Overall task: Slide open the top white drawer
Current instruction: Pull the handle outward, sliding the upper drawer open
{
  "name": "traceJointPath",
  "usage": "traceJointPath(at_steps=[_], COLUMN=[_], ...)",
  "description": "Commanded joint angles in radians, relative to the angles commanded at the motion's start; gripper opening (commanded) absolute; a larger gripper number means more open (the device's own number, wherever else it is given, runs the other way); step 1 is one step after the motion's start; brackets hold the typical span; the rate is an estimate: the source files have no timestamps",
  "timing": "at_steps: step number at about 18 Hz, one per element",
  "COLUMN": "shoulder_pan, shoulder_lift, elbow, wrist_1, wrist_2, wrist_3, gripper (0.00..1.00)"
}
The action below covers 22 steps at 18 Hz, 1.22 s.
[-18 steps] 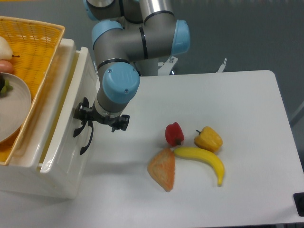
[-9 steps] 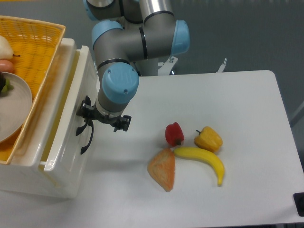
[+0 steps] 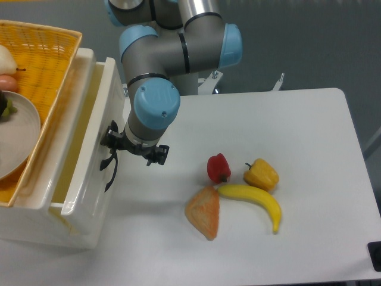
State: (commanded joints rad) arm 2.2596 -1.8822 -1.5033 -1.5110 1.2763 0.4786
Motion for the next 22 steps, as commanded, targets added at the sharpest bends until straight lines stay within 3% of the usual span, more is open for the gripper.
traceJointPath(at_steps=[22], shoulder_pan=[0.066], shoulder_lift=[-0.002], elbow=[0.038], wrist_1=[-0.026], wrist_2=[0.020], wrist_3=[0.080], gripper=[1.00])
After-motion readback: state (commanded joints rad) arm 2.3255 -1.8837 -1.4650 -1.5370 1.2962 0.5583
